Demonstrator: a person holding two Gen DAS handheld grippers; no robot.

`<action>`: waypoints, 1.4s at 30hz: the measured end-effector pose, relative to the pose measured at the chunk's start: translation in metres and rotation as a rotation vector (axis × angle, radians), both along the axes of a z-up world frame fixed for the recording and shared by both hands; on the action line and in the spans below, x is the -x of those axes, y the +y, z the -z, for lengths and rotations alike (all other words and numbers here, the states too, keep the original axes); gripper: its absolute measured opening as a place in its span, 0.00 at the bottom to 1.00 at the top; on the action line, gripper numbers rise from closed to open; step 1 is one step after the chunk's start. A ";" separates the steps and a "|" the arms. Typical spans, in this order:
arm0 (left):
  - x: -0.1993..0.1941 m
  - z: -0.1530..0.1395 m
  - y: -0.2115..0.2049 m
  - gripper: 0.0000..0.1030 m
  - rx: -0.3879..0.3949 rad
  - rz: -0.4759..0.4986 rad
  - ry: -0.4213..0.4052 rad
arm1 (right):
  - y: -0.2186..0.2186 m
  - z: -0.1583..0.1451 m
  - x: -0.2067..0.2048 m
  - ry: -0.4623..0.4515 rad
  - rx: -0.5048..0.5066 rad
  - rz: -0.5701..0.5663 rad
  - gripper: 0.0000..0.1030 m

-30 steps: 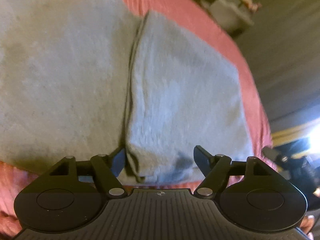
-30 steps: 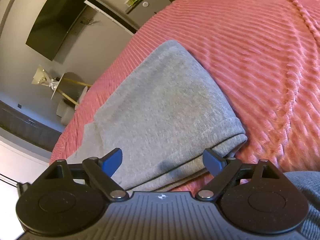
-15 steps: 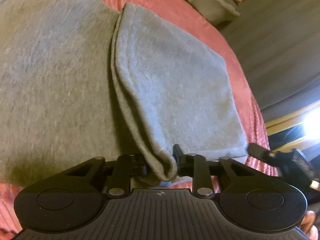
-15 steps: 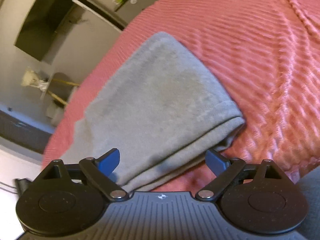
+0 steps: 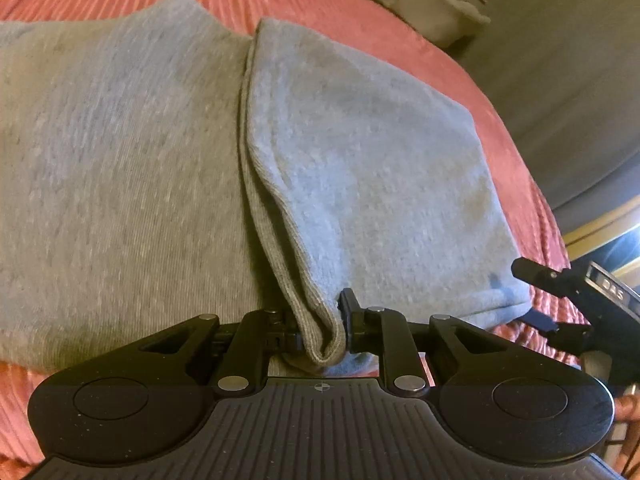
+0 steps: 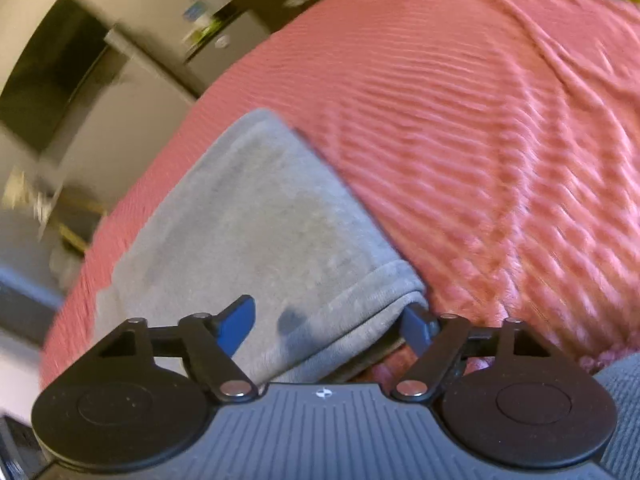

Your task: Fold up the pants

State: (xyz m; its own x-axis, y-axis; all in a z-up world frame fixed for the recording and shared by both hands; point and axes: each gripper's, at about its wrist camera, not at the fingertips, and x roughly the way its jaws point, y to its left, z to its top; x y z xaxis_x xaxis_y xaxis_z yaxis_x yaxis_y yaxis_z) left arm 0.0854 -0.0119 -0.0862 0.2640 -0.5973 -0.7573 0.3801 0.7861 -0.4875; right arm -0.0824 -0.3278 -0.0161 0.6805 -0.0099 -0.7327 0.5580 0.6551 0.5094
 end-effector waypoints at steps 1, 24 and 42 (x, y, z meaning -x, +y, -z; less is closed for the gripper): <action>0.000 0.001 0.000 0.21 0.000 -0.004 0.004 | 0.007 -0.004 -0.004 -0.003 0.031 -0.042 0.85; 0.017 -0.011 -0.007 0.40 -0.171 -0.106 -0.150 | 0.018 -0.009 -0.004 0.098 0.225 -0.180 0.71; 0.009 -0.009 -0.066 0.84 -0.606 -0.008 -0.496 | 0.028 0.001 -0.034 0.134 0.499 -0.237 0.93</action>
